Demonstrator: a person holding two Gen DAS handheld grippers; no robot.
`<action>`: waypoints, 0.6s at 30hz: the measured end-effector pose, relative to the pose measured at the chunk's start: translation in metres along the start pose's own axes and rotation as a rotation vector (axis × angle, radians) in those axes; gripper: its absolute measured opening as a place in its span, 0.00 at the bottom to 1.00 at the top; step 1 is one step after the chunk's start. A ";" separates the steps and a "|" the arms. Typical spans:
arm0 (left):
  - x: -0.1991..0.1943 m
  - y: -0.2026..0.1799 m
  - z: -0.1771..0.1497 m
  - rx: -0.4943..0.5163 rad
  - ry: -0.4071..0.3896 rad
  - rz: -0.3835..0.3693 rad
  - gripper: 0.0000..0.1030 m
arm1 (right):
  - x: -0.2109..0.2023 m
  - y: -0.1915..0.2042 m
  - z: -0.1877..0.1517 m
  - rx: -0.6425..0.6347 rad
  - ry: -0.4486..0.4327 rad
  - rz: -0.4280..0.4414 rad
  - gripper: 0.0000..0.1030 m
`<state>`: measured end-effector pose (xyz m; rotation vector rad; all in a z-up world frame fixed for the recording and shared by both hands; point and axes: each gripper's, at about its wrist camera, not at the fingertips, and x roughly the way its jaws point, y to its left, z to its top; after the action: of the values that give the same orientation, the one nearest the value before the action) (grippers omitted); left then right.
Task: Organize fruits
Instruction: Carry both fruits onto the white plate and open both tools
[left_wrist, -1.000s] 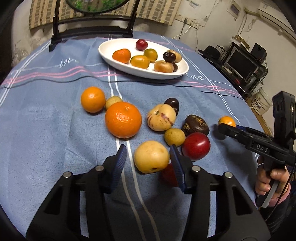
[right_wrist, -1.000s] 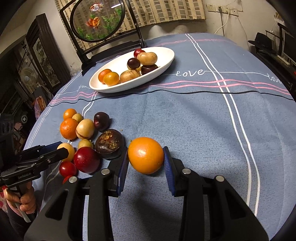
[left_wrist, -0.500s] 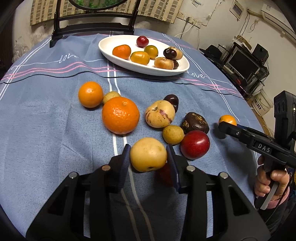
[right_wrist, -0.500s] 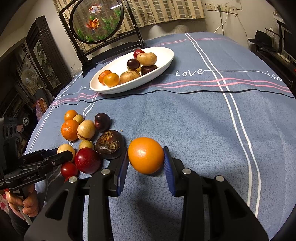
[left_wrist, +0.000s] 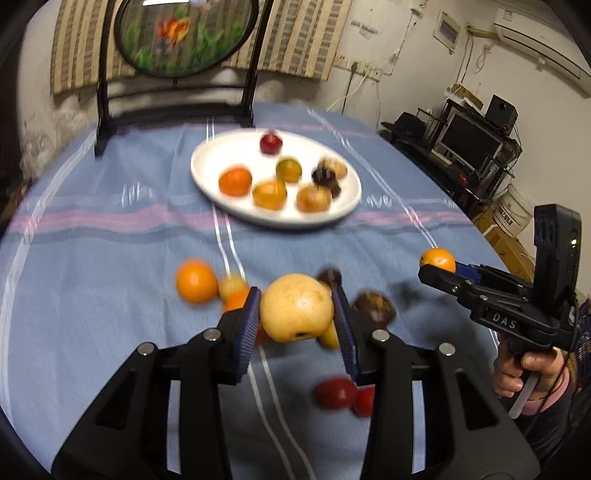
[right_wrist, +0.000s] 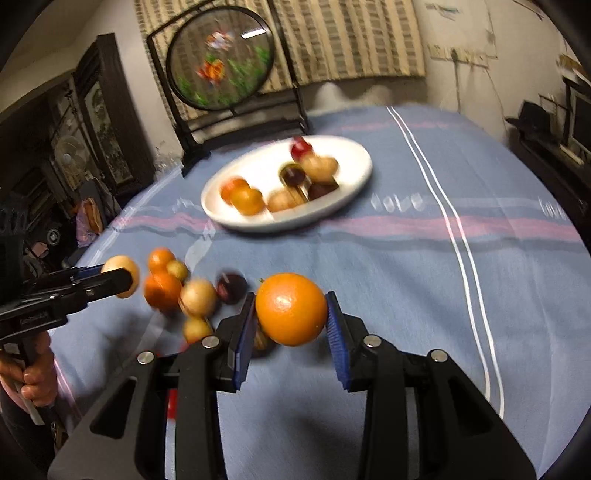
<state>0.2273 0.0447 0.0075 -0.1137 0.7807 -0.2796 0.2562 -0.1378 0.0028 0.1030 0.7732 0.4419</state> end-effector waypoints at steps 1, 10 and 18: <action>0.001 0.000 0.010 0.013 -0.010 0.005 0.39 | 0.002 0.003 0.009 -0.009 -0.012 0.008 0.36; 0.061 0.033 0.120 0.016 -0.035 0.038 0.39 | 0.066 0.034 0.087 -0.099 -0.035 0.026 0.36; 0.152 0.068 0.156 -0.022 0.074 0.100 0.39 | 0.121 0.037 0.097 -0.127 0.080 0.029 0.36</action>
<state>0.4540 0.0653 0.0006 -0.0847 0.8605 -0.1814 0.3867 -0.0467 0.0028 -0.0223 0.8213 0.5236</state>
